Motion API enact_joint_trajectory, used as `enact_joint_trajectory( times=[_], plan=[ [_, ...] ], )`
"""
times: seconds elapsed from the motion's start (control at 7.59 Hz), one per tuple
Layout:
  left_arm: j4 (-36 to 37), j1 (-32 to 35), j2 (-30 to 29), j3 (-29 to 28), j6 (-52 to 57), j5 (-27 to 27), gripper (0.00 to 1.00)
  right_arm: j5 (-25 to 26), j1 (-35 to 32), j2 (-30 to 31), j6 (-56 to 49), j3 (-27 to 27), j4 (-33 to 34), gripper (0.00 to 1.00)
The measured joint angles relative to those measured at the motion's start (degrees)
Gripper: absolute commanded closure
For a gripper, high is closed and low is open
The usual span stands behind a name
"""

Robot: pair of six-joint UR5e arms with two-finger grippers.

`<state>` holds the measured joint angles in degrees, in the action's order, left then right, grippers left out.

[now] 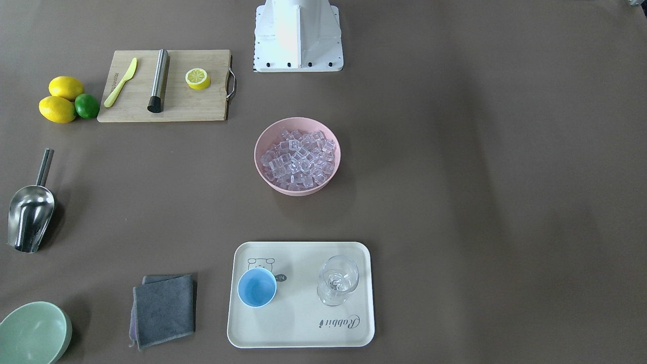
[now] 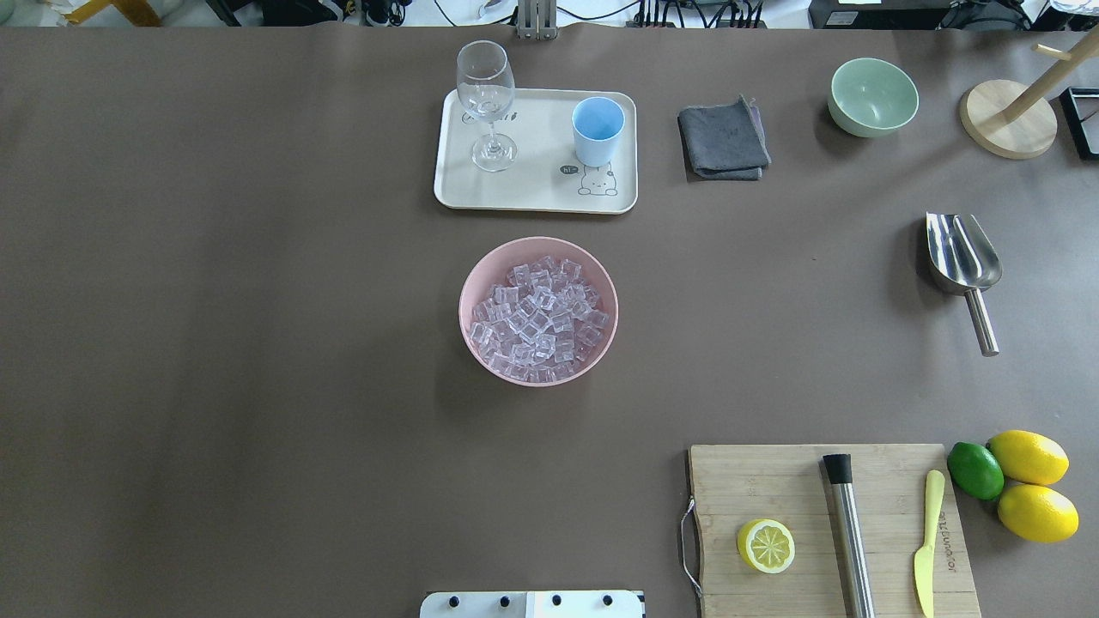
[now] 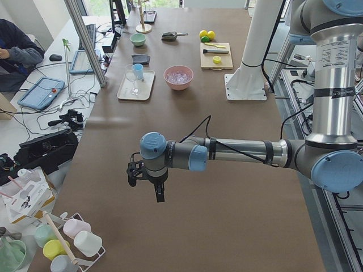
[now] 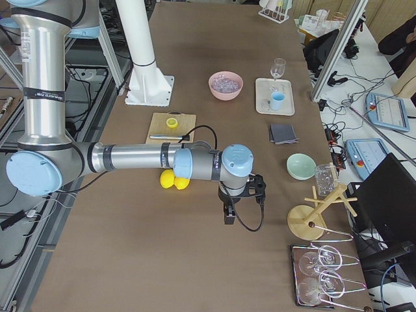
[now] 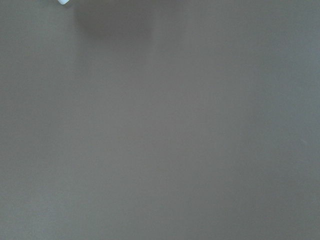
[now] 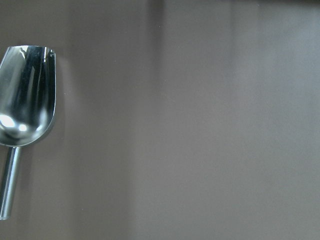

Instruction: Put ice in cup with scoop

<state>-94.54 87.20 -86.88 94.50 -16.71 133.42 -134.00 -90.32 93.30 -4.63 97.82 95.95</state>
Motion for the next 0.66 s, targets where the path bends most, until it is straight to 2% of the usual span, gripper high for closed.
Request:
enact_joint_trajectory(
  times=[0.66],
  plan=[
    [1.1, -0.2, 0.4, 0.8, -0.1, 0.2, 0.02, -0.2, -1.1, 0.1, 0.0, 0.2, 0.2, 0.00]
  ],
)
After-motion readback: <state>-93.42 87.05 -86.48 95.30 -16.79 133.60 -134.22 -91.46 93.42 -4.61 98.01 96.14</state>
